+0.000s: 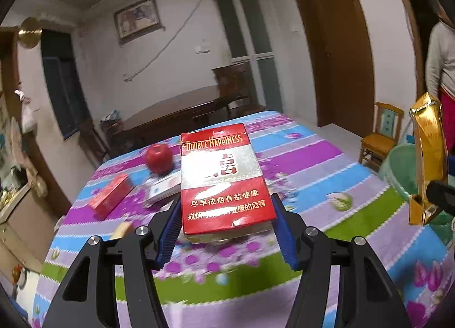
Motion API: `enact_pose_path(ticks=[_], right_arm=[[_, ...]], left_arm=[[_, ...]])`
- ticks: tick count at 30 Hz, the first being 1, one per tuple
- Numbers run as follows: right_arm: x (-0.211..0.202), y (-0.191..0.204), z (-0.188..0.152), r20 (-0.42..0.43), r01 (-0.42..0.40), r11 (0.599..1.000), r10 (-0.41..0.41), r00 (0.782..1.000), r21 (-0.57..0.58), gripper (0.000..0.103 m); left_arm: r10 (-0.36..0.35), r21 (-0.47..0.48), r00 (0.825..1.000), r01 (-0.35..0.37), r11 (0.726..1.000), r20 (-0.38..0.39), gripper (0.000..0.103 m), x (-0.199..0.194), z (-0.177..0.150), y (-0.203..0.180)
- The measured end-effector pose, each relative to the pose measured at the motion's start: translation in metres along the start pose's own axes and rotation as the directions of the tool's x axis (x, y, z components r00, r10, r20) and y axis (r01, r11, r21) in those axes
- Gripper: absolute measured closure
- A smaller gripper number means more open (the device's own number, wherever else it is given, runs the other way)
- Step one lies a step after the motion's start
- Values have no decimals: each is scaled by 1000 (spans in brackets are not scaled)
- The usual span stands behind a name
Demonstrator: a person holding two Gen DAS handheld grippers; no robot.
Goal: Collect trash
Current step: 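Carry the gold package and red box in both tools over the green bin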
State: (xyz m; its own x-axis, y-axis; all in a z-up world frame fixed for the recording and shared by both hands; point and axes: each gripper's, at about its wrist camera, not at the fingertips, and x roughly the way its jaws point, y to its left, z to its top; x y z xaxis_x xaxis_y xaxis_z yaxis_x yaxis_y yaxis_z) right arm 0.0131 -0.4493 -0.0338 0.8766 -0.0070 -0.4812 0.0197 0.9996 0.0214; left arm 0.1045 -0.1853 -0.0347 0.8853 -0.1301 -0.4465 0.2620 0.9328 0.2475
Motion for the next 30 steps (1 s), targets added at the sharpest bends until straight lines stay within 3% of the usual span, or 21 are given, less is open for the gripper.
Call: enact_pose_path(ticks=[13, 30], right_arm=[[-8, -83, 1, -59, 177, 983, -174, 983, 48, 56], [-19, -160, -26, -141, 326, 942, -313, 939, 82, 56]], left_arm=[[-141, 134, 990, 136, 982, 23, 42, 19, 37, -101], [-296, 307, 955, 290, 906, -28, 42, 41, 57, -230]])
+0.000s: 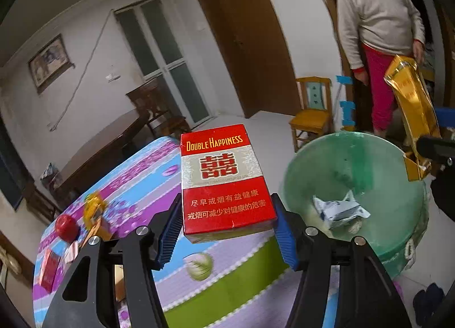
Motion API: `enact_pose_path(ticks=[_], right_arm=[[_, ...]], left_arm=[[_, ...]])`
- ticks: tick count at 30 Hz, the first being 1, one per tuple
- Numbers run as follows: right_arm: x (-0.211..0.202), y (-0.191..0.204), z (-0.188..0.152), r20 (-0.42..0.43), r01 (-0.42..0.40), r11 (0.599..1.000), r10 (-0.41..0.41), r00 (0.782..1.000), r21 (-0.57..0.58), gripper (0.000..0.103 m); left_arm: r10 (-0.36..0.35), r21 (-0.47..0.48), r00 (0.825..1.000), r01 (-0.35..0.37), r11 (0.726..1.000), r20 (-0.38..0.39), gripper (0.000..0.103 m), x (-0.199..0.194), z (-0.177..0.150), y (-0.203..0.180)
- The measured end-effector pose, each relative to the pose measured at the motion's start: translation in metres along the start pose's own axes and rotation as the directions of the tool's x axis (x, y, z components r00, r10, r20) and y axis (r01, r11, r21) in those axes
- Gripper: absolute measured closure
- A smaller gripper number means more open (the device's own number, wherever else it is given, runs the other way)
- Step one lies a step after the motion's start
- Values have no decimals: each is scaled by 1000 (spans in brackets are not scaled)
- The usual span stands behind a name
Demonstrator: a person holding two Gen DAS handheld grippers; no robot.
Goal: Collect trash
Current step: 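Carry the gold package and red box in both tools over the green bin, then open the left tool dropping the red box while the right tool drops the gold package into the bin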
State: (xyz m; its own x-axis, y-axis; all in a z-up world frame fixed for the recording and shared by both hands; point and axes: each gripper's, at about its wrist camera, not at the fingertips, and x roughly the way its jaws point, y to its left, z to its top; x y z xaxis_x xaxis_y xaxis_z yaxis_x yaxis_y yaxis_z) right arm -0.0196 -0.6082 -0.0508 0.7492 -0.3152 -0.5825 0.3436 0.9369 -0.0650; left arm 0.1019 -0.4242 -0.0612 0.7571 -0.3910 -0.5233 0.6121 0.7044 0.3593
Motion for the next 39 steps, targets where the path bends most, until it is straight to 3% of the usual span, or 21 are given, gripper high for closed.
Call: enact_pose_path(ticks=[17, 26, 33, 36, 37, 39], right_arm=[[19, -33, 6, -92, 0, 1000, 3, 996, 24, 56], [27, -39, 7, -125, -29, 999, 33, 992, 29, 56], [37, -47, 9, -146, -35, 999, 39, 989, 33, 56], [47, -47, 10, -172, -60, 998, 61, 983, 15, 54], [52, -48, 10, -181, -62, 998, 62, 982, 6, 53], [57, -50, 9, -172, -30, 999, 31, 985, 13, 43]], left_arm=[[-182, 54, 983, 183, 982, -15, 42, 27, 32, -60], [-354, 1, 935, 354, 935, -41, 42, 45, 39, -52], [-407, 21, 913, 407, 913, -28, 42, 50, 39, -53], [-422, 17, 906, 423, 906, -33, 40, 56, 39, -52], [-414, 16, 909, 415, 909, -47, 33, 60, 39, -52], [-401, 8, 915, 402, 916, -51, 26, 63, 37, -48]])
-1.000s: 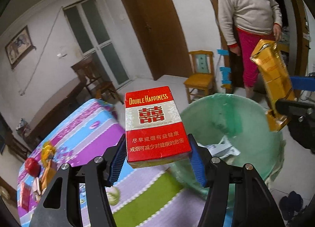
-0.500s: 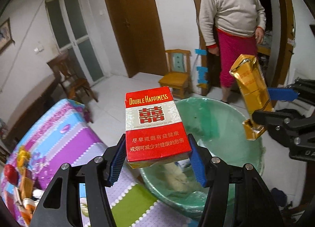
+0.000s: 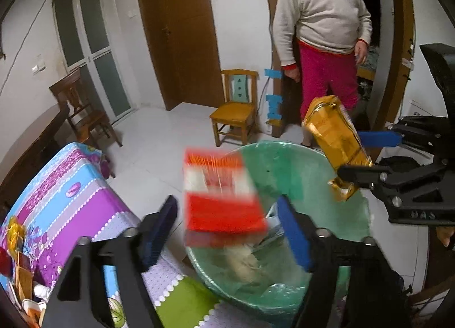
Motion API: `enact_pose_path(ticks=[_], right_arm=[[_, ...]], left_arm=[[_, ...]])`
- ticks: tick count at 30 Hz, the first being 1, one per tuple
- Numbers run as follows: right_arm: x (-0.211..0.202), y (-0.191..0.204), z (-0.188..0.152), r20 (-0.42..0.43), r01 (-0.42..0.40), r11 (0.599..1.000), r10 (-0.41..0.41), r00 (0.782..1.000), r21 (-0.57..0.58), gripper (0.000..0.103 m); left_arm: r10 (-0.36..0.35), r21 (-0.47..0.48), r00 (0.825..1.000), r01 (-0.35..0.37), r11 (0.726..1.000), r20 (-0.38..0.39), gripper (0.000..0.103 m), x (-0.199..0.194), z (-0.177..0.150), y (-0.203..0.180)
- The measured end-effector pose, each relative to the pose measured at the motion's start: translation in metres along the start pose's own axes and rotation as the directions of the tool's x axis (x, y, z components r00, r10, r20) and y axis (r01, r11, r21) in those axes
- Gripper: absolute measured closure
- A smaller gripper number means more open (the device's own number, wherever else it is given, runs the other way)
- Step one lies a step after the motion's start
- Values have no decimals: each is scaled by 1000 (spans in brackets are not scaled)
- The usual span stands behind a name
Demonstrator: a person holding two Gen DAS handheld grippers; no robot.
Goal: Collect trash
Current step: 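Open the left tool dropping the red box while the right tool drops the gold package into the bin, then move both open tools back toward the items on the tablecloth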
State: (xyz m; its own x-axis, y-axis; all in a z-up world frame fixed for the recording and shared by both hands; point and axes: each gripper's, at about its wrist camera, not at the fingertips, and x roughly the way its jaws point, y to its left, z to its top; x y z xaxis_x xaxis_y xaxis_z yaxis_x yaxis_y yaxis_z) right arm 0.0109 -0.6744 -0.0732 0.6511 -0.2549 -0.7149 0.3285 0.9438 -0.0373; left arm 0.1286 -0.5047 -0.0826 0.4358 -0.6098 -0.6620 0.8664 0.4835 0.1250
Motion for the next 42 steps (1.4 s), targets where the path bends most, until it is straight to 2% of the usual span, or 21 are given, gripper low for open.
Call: enact_pose_path(ticks=[10, 16, 21, 28, 32, 35, 39, 42], right_arm=[[-7, -7, -9, 26, -19, 999, 18, 999, 49, 43], [-24, 3, -11, 71, -54, 996, 49, 996, 64, 43], [-45, 26, -14, 132, -81, 996, 74, 989, 48, 43], [-76, 69, -17, 255, -52, 999, 49, 966, 6, 43], [-86, 100, -21, 328, -25, 1000, 28, 944, -14, 43], [-91, 124, -25, 364, -34, 999, 43, 931, -31, 43], [-94, 157, -25, 392, -62, 996, 84, 916, -68, 43], [-94, 183, -22, 405, -80, 991, 115, 907, -104, 43]], left_arm=[[29, -19, 1000, -29, 999, -2, 26, -11, -17, 8], [109, -27, 994, -108, 994, 18, 26, -33, -34, 11], [204, -37, 978, -202, 979, 37, 24, -61, -50, 16], [338, -93, 939, -332, 939, 59, 24, -108, -73, 38], [422, -124, 903, -412, 903, 77, 22, -140, -91, 52], [455, -160, 888, -440, 884, 71, 22, -161, -105, 66], [516, -197, 855, -496, 846, 62, 22, -188, -126, 83], [538, -224, 842, -515, 827, 51, 22, -206, -140, 95]])
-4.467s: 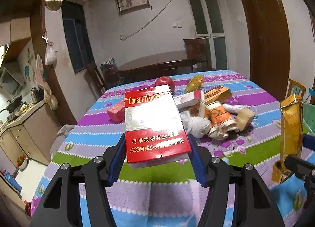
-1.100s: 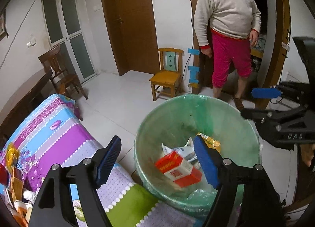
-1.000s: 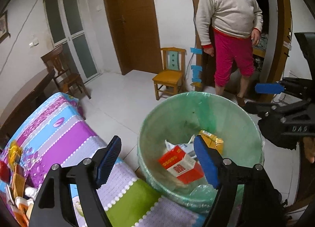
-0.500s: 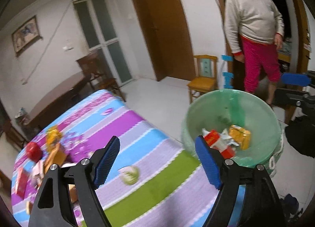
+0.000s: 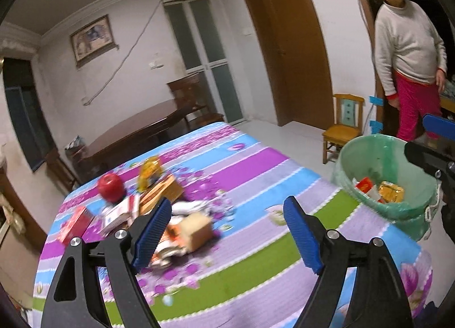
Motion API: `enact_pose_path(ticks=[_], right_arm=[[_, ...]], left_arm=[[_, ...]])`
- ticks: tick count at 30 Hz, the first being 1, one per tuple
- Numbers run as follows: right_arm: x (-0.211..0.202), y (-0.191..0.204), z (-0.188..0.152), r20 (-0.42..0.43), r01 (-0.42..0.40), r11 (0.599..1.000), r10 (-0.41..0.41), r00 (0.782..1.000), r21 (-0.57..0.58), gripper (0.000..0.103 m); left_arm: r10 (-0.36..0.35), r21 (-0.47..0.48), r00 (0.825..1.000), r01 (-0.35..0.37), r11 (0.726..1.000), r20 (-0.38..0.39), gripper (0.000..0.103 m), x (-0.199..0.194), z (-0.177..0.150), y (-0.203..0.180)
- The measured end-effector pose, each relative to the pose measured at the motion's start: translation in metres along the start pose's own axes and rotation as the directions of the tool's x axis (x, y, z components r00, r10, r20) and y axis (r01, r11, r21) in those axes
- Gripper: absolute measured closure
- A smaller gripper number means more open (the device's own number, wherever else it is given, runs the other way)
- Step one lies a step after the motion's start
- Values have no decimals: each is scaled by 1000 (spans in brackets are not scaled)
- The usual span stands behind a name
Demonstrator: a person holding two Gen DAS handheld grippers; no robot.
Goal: Collect trash
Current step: 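Move both open tools back toward the items on the tablecloth, then grasp the cream sponge block with the left tool while the right tool grasps another sponge block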
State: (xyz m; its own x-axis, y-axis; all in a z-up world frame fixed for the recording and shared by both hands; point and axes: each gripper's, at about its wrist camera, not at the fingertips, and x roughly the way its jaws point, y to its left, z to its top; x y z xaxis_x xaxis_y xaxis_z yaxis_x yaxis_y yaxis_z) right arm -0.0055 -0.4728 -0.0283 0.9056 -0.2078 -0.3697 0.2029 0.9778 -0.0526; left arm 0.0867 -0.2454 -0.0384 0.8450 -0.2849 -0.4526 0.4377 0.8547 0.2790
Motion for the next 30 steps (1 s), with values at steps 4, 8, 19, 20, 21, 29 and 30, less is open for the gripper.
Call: enact_pose_path(ticks=[4, 8, 19, 20, 21, 29, 30], right_arm=[[2, 26, 2, 20, -37, 999, 37, 999, -7, 43], [6, 52, 3, 23, -93, 996, 93, 995, 0, 43], [35, 106, -4, -79, -262, 964, 258, 963, -37, 43], [38, 109, -5, -90, -276, 961, 272, 958, -35, 43], [42, 112, -6, -102, -292, 956, 288, 952, -33, 43], [96, 139, -4, -227, -432, 902, 426, 876, 27, 43], [106, 140, -3, -238, -433, 900, 432, 870, 48, 42]], left_arm=[[41, -44, 999, -41, 998, -11, 21, -10, -14, 29], [67, -98, 996, -72, 993, -52, 20, -16, -35, 59], [149, -307, 964, -213, 927, -220, 20, -8, -104, 191], [155, -316, 960, -226, 922, -233, 20, -6, -108, 203], [145, -322, 957, -224, 920, -250, 20, -1, -111, 216], [114, -275, 933, -215, 937, -340, 20, 62, -119, 264], [109, -273, 931, -211, 939, -347, 20, 69, -120, 266]])
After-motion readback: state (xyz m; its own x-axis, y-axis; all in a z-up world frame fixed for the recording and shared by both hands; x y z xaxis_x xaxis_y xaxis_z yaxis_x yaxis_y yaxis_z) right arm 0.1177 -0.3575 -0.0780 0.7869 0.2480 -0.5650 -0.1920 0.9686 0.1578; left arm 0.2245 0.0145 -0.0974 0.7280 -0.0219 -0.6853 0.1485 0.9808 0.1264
